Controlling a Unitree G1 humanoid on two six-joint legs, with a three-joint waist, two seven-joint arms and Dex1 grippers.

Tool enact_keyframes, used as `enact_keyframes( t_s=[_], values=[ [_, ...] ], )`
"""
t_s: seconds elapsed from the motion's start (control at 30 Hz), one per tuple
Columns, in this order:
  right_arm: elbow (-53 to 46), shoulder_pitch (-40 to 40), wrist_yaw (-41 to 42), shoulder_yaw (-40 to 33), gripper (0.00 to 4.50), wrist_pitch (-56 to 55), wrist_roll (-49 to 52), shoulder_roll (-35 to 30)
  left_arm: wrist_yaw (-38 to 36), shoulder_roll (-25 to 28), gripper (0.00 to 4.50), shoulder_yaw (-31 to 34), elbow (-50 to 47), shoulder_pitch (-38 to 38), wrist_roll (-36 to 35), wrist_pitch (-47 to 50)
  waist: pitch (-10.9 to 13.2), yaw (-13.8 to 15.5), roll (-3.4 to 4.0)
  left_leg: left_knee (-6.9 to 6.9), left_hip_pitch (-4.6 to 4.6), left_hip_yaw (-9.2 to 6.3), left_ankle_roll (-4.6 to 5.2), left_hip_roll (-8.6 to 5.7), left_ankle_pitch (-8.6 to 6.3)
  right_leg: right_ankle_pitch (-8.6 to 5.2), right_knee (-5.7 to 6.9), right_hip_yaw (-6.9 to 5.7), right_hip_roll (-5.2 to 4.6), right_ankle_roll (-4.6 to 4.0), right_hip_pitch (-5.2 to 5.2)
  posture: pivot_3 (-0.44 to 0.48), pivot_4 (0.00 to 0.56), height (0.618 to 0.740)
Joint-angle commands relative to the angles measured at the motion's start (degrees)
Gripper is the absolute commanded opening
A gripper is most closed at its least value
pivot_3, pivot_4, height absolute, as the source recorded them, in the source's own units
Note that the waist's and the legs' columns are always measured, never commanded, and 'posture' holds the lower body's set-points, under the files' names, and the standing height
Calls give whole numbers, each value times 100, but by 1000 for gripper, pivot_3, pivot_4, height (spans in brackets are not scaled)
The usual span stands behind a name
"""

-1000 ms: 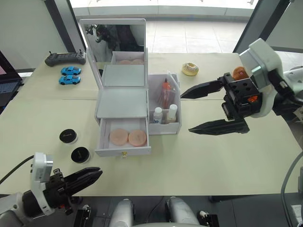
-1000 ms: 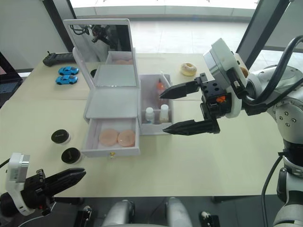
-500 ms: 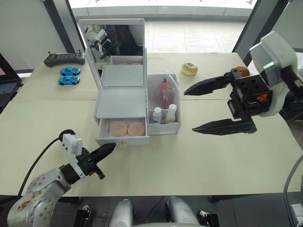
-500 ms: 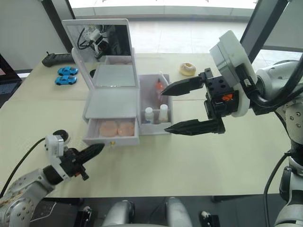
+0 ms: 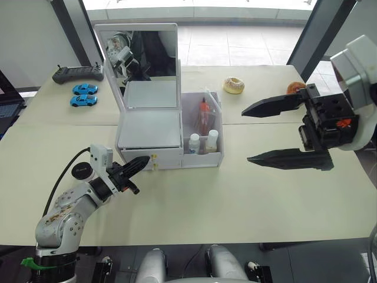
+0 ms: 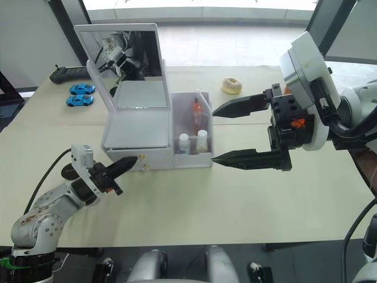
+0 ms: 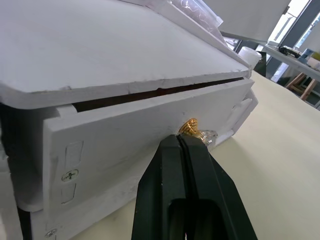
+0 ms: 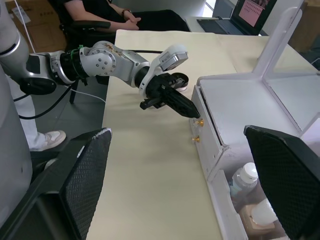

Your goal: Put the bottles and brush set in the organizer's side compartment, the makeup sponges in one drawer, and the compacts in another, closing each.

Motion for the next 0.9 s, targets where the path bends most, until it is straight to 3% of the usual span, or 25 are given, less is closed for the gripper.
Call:
enact_keyframes(
  t_s=[0.03, 0.6, 0.73, 0.83, 0.9],
  values=[
    [-55, -16, -47, -243, 4500, 1, 136, -91, -17, 107, 17, 100, 39, -125, 75, -195, 0, 3, 0, 0, 0, 0, 0, 0, 0, 0, 0, 0, 0, 0, 0, 0, 150, 740],
    [57, -106, -58, -122, 4500, -3, 41, -151, 126, -131, 17, 40, 297, -374, 181, -392, 0, 32, 0, 2, -3, 0, 0, -1, 0, 1, -1, -1, -3, 4, 1, 0, 150, 740],
    [73, -74, -136, -125, 4500, 62, 80, -136, 7, -7, 17, 161, 131, -241, -58, -176, 0, 24, 0, 1, -3, 0, 0, -1, 0, 1, -1, -1, -3, 5, 0, 0, 150, 740],
    [194, -89, -665, -292, 4500, 309, 296, -22, -273, 225, 17, 387, -32, 46, -325, -79, 1, -10, 0, -3, -2, 0, 0, 2, 0, 1, 0, 0, -1, 4, -3, 0, 150, 740],
    [539, 356, -782, 135, 4500, -343, -524, 392, -326, 405, 195, 583, 123, 133, -261, -214, -5, -10, -8, -4, -2, 0, 0, 2, 0, 1, 0, 0, -1, 4, -4, 0, 150, 740]
  ],
)
